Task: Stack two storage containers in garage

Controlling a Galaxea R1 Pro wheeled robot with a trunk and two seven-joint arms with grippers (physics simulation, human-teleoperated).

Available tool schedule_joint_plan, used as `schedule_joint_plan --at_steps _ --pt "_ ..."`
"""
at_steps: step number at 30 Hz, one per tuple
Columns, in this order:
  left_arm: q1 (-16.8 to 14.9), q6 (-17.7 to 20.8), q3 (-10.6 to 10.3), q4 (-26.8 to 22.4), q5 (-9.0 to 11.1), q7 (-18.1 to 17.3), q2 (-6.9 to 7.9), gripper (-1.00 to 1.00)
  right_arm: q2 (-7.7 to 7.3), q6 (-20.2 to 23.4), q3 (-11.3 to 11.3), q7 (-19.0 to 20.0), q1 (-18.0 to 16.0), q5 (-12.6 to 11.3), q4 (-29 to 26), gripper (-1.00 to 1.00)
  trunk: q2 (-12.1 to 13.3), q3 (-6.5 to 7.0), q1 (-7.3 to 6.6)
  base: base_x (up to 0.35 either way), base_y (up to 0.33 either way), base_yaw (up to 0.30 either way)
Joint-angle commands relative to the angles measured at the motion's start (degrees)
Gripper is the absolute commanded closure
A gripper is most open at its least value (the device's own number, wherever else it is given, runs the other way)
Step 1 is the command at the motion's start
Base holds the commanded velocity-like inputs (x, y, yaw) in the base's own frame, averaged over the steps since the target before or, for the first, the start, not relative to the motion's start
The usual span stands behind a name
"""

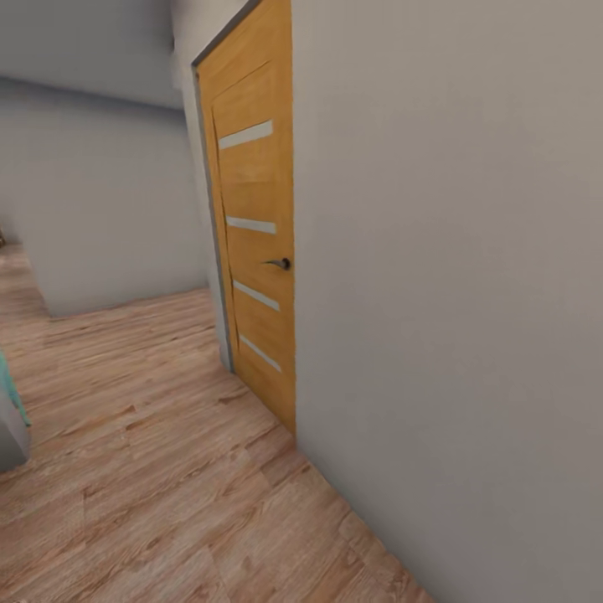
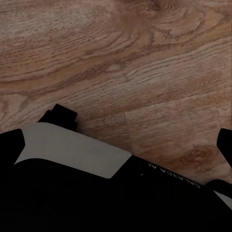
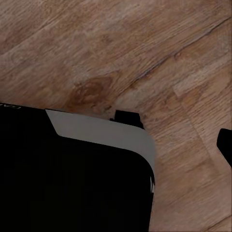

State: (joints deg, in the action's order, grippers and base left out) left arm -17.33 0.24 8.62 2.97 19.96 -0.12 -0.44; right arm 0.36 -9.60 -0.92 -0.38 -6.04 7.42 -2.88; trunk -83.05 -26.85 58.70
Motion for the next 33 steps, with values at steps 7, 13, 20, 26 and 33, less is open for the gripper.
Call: schedule_joint_plan --at_steps 7,13,20,26,33 --pt "-0.08 0.03 0.36 0.11 -0.08 -0.06 0.00 -1.00 -0.02 -0.15 -0.05 -0.05 -0.02 0.32 0.00 -1.00 -0.03 -0.06 0.03 0.295 0.149 0.289" --pt "-0.08 0.02 0.35 0.11 -0.09 -0.06 -0.08 -1.00 -0.09 -0.15 -0.05 0.00 -0.02 0.32 0.06 -1.00 -0.03 -0.06 0.03 0.302 0.143 0.289" --pt "-0.08 -0.02 0.35 0.11 -0.15 -0.07 -0.06 -1.00 -0.17 -0.15 -0.06 0.03 -0.02 0.32 0.06 -1.00 -0.03 -0.06 0.03 0.304 0.141 0.159" --pt "-0.08 -0.06 0.25 0.04 -0.25 -0.10 -0.09 -1.00 -0.29 -0.15 -0.17 0.03 -0.02 0.32 0.01 -1.00 -0.03 -0.06 0.03 0.307 0.134 0.012" --pt "-0.08 -0.06 0.17 -0.07 -0.27 -0.15 0.04 -1.00 -0.38 -0.15 -0.22 0.03 -0.02 0.32 -0.19 -1.00 -0.03 -0.06 0.03 0.314 0.118 0.113"
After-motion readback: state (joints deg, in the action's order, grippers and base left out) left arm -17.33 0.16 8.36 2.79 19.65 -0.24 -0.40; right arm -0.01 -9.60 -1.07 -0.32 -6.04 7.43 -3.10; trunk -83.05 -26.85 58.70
